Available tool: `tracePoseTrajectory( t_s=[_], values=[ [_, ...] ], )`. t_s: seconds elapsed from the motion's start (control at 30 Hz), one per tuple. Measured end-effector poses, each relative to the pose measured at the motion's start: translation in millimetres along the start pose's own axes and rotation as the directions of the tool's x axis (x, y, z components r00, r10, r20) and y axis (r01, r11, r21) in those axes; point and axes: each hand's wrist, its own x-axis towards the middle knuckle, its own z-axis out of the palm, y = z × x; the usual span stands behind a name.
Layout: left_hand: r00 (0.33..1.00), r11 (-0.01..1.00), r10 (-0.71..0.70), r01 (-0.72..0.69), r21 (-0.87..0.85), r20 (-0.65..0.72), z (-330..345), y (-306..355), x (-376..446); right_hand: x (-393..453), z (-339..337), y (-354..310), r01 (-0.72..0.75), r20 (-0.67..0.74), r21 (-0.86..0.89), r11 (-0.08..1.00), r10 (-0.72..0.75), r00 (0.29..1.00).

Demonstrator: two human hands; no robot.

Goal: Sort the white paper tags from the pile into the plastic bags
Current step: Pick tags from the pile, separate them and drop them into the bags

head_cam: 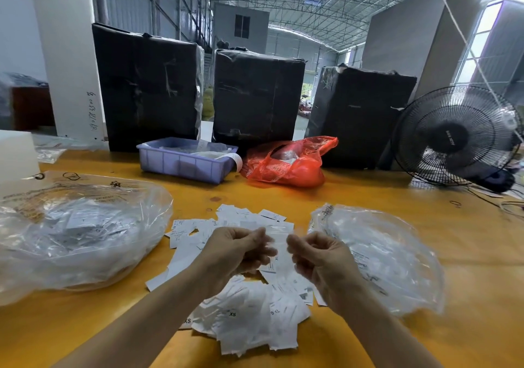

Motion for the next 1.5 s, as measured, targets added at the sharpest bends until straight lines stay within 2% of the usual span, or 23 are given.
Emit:
tracePoseTrajectory(
  t_s=[0.07, 0.1, 0.13, 0.17, 0.2, 0.23, 0.27, 0.3, 0.37, 0.43, 0.47, 0.5, 0.57, 0.63, 0.67, 0.73, 0.77, 0.83, 0.87, 0.93, 1.0, 1.1, 1.5],
  values=[
    [1.0, 0.998, -0.022, 0.021, -0.059, -0.019, -1.6, 0.3, 1.4, 3.1, -12.1, -13.0, 0.049, -0.109, 0.034, 0.998, -0.045, 0.993],
    [0.999, 0.997, -0.028, 0.027, -0.077, -0.023, -2.6, 0.1, 2.1, 4.9, -22.5, -20.1, 0.111, -0.187, -0.012, 0.994, -0.112, 0.976],
    [0.999, 0.995, -0.033, 0.031, -0.09, -0.022, -3.5, -0.1, 2.8, 7.0, -36.1, -26.0, 0.19, -0.274, -0.142, 0.971, -0.223, 0.936],
    [0.999, 0.994, -0.037, 0.035, -0.1, -0.019, -4.4, -0.2, 3.3, 9.1, -52.0, -30.5, 0.246, -0.347, -0.369, 0.896, -0.379, 0.858],
    [0.999, 0.993, -0.041, 0.039, -0.108, -0.016, -4.9, 0.0, 3.6, 11.5, -69.2, -32.7, 0.233, -0.362, -0.623, 0.747, -0.538, 0.761],
    [0.999, 0.993, -0.044, 0.042, -0.109, -0.011, -5.5, 0.0, 3.6, 14.1, -86.1, -32.6, 0.15, -0.329, -0.812, 0.564, -0.654, 0.681],
    [0.999, 0.994, -0.045, 0.044, -0.1, -0.007, -5.8, 0.0, 3.6, 16.7, -101.3, -30.5, 0.038, -0.284, -0.914, 0.403, -0.704, 0.651],
    [0.999, 0.996, -0.045, 0.045, -0.083, -0.004, -6.0, 0.0, 3.4, 19.5, -114.1, -27.0, -0.068, -0.257, -0.954, 0.292, -0.68, 0.687],
    [0.999, 0.998, -0.041, 0.04, -0.043, -0.014, -5.6, -0.3, 2.6, 22.8, -126.8, -18.7, -0.227, -0.271, -0.962, 0.149, -0.465, 0.843],
    [0.998, 1.0, -0.031, 0.031, 0.002, -0.048, -6.0, -0.7, 2.8, 24.3, -127.6, -15.6, -0.284, -0.283, -0.958, 0.042, -0.305, 0.91],
    [0.997, 0.999, -0.023, 0.025, 0.028, -0.072, -6.6, -1.2, 3.5, 23.4, -122.3, -17.1, -0.292, -0.285, -0.956, 0.028, -0.315, 0.905],
    [0.995, 0.998, -0.011, 0.017, 0.055, -0.101, -7.6, -1.6, 4.5, 21.8, -114.9, -20.9, -0.29, -0.282, -0.956, 0.04, -0.394, 0.875],
    [0.986, 0.993, 0.022, -0.002, 0.12, -0.164, -10.6, -1.9, 6.3, 19.1, -99.9, -28.1, -0.247, -0.248, -0.965, 0.091, -0.63, 0.736],
    [0.976, 0.984, 0.045, -0.007, 0.18, -0.211, -13.4, -1.6, 7.9, 13.9, -78.2, -31.0, -0.066, -0.115, -0.993, 0.094, -0.794, 0.597],
    [0.973, 0.981, 0.052, -0.007, 0.196, -0.226, -14.7, -1.6, 8.6, 11.4, -65.0, -29.9, 0.073, -0.022, -0.994, 0.079, -0.813, 0.582],
    [0.971, 0.981, 0.056, -0.01, 0.195, -0.234, -16.8, -2.2, 10.6, 9.3, -38.9, -17.5, 0.319, 0.194, -0.947, 0.026, -0.745, 0.638],
    [0.973, 0.982, 0.055, -0.012, 0.188, -0.225, -17.6, -2.7, 11.0, 9.9, -27.8, -7.8, 0.389, 0.277, -0.921, 0.031, -0.65, 0.707],
    [0.977, 0.981, 0.064, -0.024, 0.191, -0.205, -18.8, -3.9, 11.5, 12.9, -10.6, 13.7, 0.404, 0.321, -0.907, 0.118, -0.427, 0.845],
    [0.977, 0.979, 0.074, -0.032, 0.203, -0.202, -19.3, -4.5, 11.6, 16.6, -7.5, 24.5, 0.376, 0.304, -0.914, 0.151, -0.357, 0.883],
    [0.974, 0.971, 0.096, -0.047, 0.234, -0.205, -19.4, -5.4, 11.9, 24.4, -7.9, 38.3, 0.305, 0.264, -0.945, 0.115, -0.28, 0.923],
    [0.971, 0.965, 0.109, -0.052, 0.259, -0.212, -18.4, -5.6, 12.0, 29.4, -10.9, 43.3, 0.273, 0.25, -0.961, 0.047, -0.27, 0.93],
    [0.97, 0.965, 0.118, -0.061, 0.257, -0.214, -17.4, -7.0, 12.4, 32.7, -15.1, 47.3, 0.267, 0.236, -0.962, 0.063, -0.308, 0.922],
    [0.973, 0.968, 0.072, -0.015, 0.251, -0.221, -17.9, -9.7, 12.7, 29.3, -13.5, 44.2, 0.255, 0.172, -0.912, 0.32, -0.266, 0.948]
  ],
)
